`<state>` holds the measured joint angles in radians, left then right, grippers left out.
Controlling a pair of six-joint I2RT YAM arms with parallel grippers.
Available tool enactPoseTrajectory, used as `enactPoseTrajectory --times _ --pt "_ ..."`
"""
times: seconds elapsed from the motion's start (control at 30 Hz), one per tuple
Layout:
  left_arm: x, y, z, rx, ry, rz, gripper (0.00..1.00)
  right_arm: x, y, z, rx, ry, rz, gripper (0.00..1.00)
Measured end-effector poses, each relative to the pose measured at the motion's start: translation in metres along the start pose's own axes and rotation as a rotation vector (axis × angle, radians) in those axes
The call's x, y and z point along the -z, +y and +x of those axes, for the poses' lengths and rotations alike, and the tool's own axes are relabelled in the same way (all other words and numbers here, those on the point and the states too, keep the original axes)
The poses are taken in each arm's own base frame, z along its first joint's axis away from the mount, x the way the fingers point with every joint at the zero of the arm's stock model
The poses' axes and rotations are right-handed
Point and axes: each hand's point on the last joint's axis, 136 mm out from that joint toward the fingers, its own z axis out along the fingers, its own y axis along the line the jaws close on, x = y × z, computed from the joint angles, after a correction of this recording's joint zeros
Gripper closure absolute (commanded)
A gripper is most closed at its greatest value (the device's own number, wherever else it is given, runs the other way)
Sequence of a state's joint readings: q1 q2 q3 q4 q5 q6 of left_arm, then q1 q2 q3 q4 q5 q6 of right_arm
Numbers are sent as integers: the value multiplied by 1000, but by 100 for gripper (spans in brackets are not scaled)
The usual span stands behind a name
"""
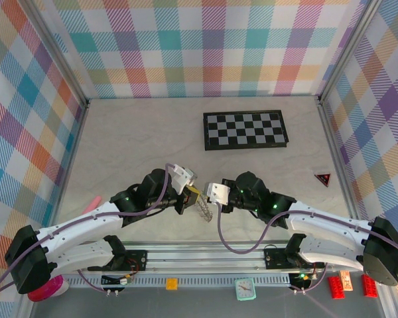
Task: Put the keys on the keyring
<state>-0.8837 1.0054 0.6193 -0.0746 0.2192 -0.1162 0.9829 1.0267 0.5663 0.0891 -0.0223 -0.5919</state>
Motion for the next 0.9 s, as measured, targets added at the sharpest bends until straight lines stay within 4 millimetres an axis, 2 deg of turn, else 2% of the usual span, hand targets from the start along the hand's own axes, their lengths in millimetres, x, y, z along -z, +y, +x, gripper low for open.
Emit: enactPoseTrajectory --times 0.9 --pt "-2 0 2 5 9 3 100 -3 -1 5 20 13 22 100"
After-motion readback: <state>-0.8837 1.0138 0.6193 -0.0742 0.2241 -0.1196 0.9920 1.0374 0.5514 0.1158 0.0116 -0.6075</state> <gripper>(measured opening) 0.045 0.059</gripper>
